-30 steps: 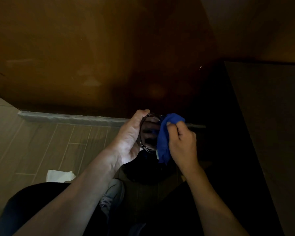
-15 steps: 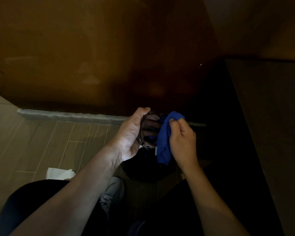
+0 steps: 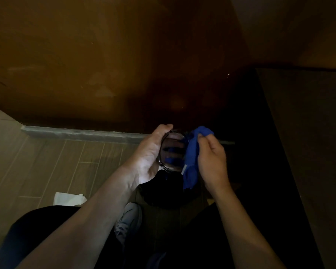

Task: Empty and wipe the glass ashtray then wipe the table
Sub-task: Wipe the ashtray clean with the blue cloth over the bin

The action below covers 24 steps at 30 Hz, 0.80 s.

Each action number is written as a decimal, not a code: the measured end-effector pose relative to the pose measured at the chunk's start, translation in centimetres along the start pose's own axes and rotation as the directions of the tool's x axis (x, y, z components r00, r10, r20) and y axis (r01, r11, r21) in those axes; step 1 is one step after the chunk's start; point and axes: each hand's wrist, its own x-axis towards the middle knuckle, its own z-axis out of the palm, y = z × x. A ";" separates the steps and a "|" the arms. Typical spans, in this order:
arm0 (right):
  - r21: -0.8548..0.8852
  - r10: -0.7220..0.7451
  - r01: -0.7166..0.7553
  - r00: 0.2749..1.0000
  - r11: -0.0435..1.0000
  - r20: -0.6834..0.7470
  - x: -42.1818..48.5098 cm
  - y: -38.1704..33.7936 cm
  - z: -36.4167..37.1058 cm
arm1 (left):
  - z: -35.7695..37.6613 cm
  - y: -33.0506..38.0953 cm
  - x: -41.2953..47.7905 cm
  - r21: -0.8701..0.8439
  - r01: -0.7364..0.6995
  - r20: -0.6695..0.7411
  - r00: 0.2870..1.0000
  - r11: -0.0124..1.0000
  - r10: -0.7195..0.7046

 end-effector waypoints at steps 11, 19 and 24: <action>-0.349 -0.494 0.666 0.734 0.660 0.466 0.5 0.6 -1.4 | -0.8 -0.1 0.5 0.132 0.093 0.033 0.995 0.987 -0.098; -0.403 -0.464 0.561 0.827 0.723 0.318 -1.1 -0.3 0.9 | -1.2 -0.3 0.8 0.178 0.142 0.023 0.989 0.974 -0.148; -0.342 -0.396 0.481 0.871 0.807 0.292 -1.1 0.2 1.1 | -1.2 -0.5 0.9 0.202 0.130 -0.013 0.991 0.971 -0.130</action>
